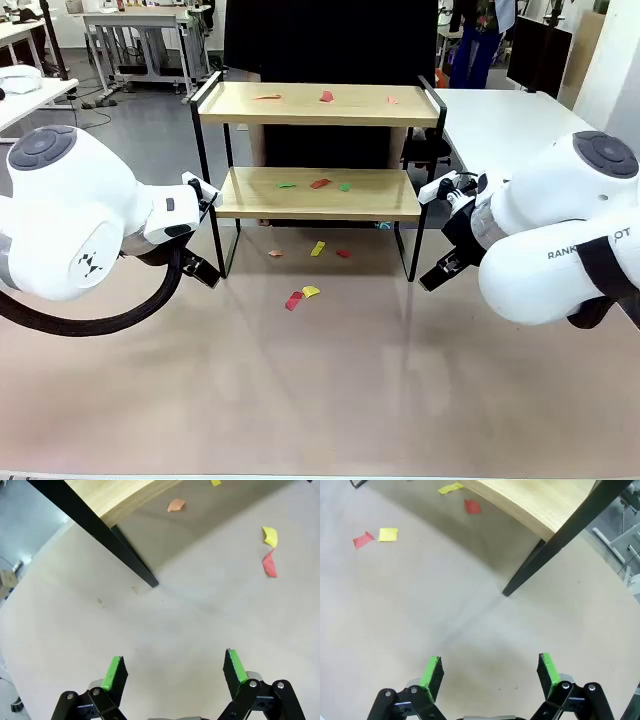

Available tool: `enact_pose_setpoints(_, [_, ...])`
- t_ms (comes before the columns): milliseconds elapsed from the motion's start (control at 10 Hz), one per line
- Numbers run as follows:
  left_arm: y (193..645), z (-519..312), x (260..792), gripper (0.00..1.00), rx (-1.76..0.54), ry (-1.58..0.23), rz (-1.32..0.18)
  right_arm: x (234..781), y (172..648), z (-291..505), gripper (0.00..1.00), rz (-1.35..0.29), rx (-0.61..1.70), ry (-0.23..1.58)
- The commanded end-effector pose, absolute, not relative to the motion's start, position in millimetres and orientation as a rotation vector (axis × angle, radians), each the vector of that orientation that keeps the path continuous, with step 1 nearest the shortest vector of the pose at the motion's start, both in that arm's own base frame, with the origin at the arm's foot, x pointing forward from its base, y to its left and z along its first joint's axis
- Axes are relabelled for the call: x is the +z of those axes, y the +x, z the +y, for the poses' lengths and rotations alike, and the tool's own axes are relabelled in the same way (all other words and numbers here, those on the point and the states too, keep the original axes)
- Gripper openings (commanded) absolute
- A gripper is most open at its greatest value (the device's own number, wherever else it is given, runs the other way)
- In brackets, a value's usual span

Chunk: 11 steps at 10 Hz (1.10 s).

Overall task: Clean the shelf.
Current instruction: Pick up the Duster handed by the human.

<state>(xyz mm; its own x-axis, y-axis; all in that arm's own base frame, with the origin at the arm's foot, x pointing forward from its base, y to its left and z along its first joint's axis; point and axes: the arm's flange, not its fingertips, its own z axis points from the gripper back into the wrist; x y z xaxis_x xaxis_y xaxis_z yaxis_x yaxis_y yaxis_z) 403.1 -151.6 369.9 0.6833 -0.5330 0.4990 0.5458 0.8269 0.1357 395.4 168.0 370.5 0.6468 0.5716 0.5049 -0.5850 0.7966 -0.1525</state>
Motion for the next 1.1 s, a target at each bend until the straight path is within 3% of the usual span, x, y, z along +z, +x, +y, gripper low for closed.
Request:
enact_pose_setpoints(0, [403,-152,370,1.00,-0.605,-0.025,-0.552,371,395,168,1.00,-0.566,0.658,0.025])
enact_pose_setpoints(800, [403,-152,370,1.00,-0.605,-0.025,-0.552,370,395,168,1.00,-0.565,0.658,0.025])
enact_pose_setpoints(1000, [412,-140,428,1.00,-0.685,-0.068,-0.543,420,411,163,1.00,-0.630,0.650,0.052])
